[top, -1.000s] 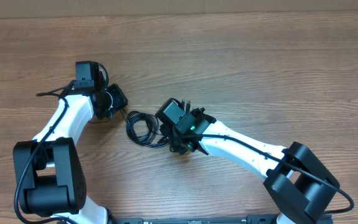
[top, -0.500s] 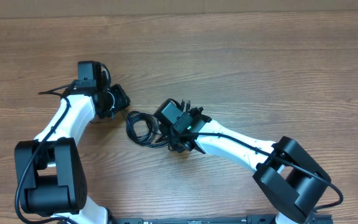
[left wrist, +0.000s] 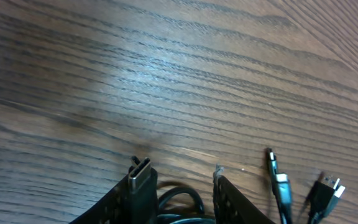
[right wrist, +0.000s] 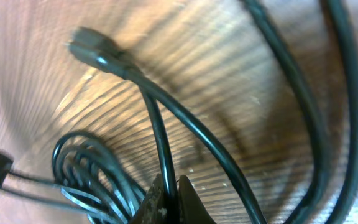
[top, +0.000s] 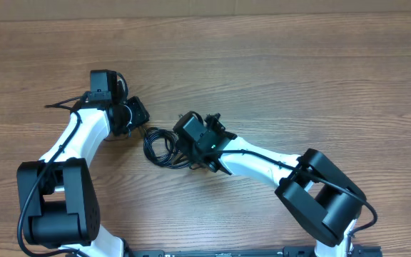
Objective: Untangle cables
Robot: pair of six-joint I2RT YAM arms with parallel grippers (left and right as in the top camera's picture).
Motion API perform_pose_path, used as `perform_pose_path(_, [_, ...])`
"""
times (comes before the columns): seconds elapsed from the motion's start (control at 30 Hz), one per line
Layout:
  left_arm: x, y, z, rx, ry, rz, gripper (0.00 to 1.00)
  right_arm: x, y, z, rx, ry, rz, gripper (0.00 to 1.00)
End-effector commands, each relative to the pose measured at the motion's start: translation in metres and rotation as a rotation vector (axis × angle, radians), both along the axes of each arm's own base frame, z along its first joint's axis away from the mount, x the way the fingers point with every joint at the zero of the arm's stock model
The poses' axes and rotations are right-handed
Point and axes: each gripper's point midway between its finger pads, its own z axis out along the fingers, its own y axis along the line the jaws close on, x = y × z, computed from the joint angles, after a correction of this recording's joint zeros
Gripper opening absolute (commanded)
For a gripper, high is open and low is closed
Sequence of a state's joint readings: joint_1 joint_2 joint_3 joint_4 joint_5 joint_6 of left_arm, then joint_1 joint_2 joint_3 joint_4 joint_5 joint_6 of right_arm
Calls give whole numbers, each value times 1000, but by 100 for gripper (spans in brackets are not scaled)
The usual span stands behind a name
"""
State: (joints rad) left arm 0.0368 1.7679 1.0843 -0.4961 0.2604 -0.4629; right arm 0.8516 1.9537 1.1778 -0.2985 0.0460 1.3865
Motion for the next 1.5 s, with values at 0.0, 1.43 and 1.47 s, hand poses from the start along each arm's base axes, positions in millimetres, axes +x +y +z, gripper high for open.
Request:
perform_pose_path(0.0, [5,4,0,43,-16,-23,38,16,5,61,21,-200,186,4])
perform_pose_path(1.43, [-39,-7,-2,171,170,-108,50,63,10,17,-142,-445,435,4])
perform_pose_path(1.47, [-39,-6,-3,186,170,-107,50,62,11,17,-139,-442,440,4])
